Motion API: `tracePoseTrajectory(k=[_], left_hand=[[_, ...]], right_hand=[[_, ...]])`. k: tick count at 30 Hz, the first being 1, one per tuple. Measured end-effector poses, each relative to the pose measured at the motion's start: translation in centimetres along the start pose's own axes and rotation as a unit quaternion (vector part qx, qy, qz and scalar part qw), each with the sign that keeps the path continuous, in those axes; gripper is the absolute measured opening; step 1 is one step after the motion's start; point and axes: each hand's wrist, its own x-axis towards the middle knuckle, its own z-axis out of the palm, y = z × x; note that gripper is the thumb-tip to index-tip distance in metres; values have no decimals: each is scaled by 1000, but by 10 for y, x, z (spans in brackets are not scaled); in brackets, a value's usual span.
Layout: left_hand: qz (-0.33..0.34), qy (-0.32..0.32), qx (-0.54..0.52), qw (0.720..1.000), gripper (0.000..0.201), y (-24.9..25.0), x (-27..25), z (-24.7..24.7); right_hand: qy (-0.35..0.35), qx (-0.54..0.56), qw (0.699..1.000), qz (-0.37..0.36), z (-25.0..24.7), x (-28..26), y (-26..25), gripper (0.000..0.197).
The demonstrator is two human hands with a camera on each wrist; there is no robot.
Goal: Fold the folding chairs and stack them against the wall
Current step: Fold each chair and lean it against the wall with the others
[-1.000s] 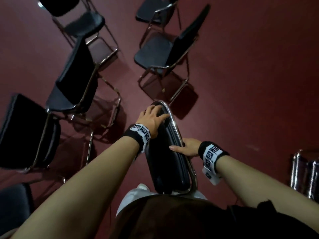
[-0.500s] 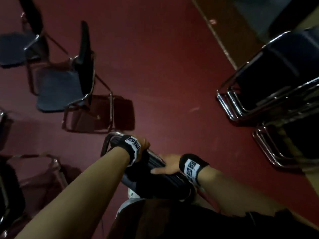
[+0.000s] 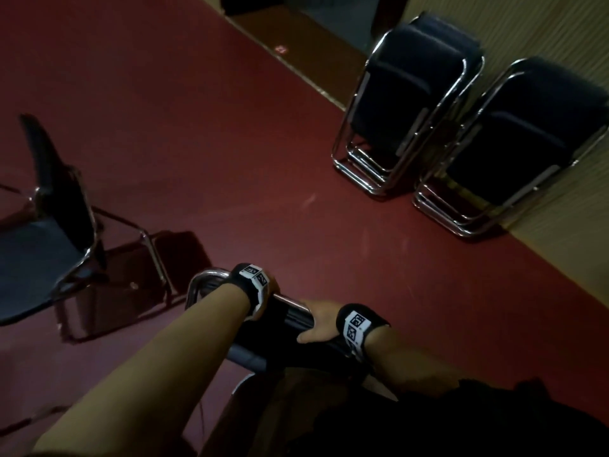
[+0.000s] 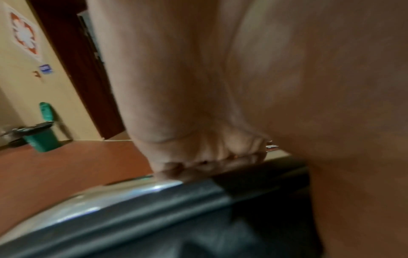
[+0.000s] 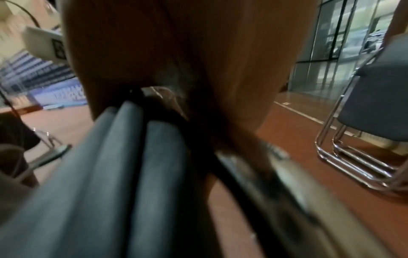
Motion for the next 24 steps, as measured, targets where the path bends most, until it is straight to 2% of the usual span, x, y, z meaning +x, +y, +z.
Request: tracePoseTrajectory(k=[3,10,17,21,24], left_hand=[[-18,-21,33,999,66,32,-1,-31],[28,-26,58,998,66,108,21,-90],[65,-6,65,996,65,135,62,-171],[101,9,63,993,63,150,98,-211],[114,45,72,990,60,150,134,-243]], right_hand=[[-5,43,999,-2,-3,-15,28,64],[3,87,996,4,-11,-59,108,60],[52,49,997,11,-75,-95,162,48],[81,-13,996,42,-112,-100,206,53],[95,-49,992,68,-149,-94,233,52]])
